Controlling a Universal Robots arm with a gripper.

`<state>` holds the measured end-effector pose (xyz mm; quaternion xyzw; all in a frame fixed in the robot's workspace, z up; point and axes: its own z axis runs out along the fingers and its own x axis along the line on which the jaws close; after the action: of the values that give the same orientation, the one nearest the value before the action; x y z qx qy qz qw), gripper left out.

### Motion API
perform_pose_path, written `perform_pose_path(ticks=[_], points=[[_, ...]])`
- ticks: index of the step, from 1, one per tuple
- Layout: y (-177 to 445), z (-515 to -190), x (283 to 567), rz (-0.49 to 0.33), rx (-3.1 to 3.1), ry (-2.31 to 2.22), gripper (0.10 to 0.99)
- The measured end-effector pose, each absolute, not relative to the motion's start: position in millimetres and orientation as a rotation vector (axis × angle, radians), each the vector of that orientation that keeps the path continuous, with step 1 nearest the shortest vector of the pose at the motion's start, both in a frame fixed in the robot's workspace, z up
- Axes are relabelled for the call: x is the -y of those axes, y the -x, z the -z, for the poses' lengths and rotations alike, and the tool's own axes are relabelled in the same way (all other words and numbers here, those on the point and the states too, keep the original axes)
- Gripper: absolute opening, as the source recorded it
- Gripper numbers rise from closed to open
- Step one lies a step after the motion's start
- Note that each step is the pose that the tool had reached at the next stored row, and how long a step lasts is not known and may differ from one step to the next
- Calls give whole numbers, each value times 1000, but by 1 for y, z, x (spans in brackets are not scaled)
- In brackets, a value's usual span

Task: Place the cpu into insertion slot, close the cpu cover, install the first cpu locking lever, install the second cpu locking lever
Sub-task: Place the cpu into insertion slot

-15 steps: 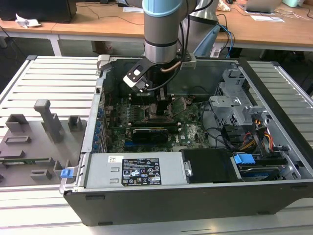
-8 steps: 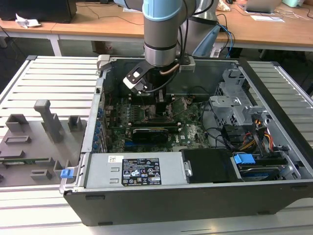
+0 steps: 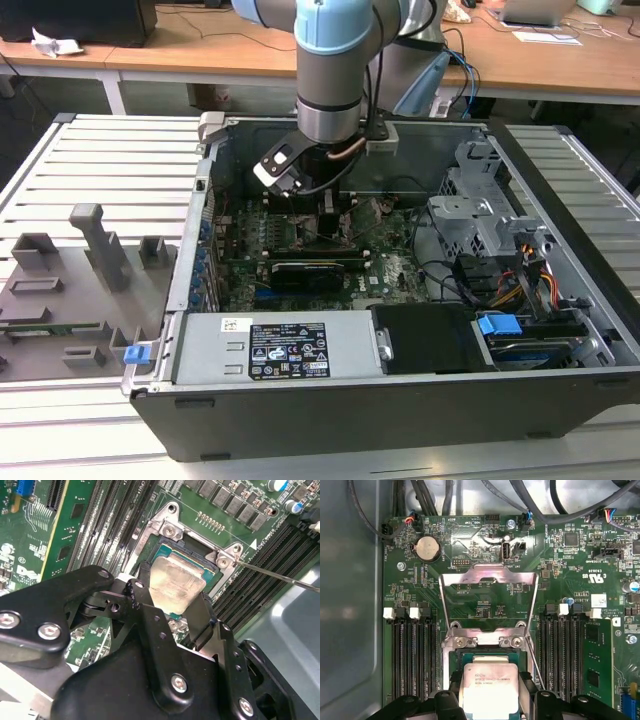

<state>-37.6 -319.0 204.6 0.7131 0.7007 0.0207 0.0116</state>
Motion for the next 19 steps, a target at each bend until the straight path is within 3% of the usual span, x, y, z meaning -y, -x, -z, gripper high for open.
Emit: perform_pose_path(ticks=[19], points=[[38, -202, 319, -64, -2187, -2223, 541]])
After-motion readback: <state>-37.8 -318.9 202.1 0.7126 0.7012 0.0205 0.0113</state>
